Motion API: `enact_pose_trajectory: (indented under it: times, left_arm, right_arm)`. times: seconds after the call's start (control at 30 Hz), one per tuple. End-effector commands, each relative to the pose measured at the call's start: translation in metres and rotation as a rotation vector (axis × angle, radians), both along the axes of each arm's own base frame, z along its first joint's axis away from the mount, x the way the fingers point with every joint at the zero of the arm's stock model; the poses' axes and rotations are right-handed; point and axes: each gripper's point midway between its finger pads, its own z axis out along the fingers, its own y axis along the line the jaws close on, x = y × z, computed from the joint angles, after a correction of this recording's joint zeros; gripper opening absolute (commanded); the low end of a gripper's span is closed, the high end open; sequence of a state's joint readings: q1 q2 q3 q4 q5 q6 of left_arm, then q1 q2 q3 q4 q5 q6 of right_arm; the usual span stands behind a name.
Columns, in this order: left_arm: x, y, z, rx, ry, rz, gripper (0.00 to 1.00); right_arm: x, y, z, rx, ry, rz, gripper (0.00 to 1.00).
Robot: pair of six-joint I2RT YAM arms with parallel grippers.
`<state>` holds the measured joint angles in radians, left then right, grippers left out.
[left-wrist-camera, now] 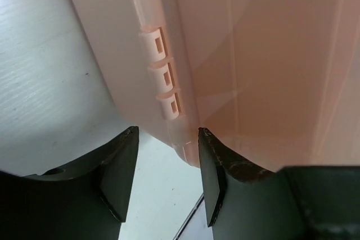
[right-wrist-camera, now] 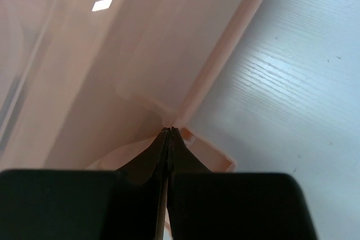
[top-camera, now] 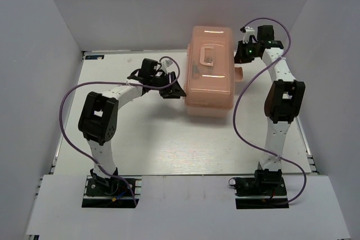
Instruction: Sort the tools into containers
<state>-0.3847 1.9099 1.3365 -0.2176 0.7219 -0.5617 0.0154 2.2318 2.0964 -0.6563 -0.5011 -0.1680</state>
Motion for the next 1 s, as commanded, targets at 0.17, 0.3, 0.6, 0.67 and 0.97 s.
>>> enact_pose_trajectory:
  times: [0.17,0.3,0.6,0.67,0.97]
  left_arm:
    - [-0.023,-0.010,-0.001,-0.028,0.002,-0.091,0.57]
    - [-0.025,-0.006,-0.002,-0.008,0.001,-0.071,0.57]
    - [-0.023,0.003,0.000,0.014,0.003,-0.028,0.56]
    - [-0.030,-0.003,-0.003,0.003,0.028,-0.049,0.56]
    - [-0.024,0.026,0.013,0.065,-0.035,0.059,0.56]
  right_arm:
    - [-0.015,0.041,0.032,0.134,-0.036,0.127,0.00]
    - [-0.016,0.039,0.036,0.109,-0.051,0.116,0.00]
    - [-0.031,0.030,0.031,0.078,-0.055,0.118,0.00]
    - [-0.030,0.032,0.028,0.086,-0.047,0.119,0.00]
    - [-0.009,-0.038,0.038,-0.215,-0.146,-0.187,0.00]
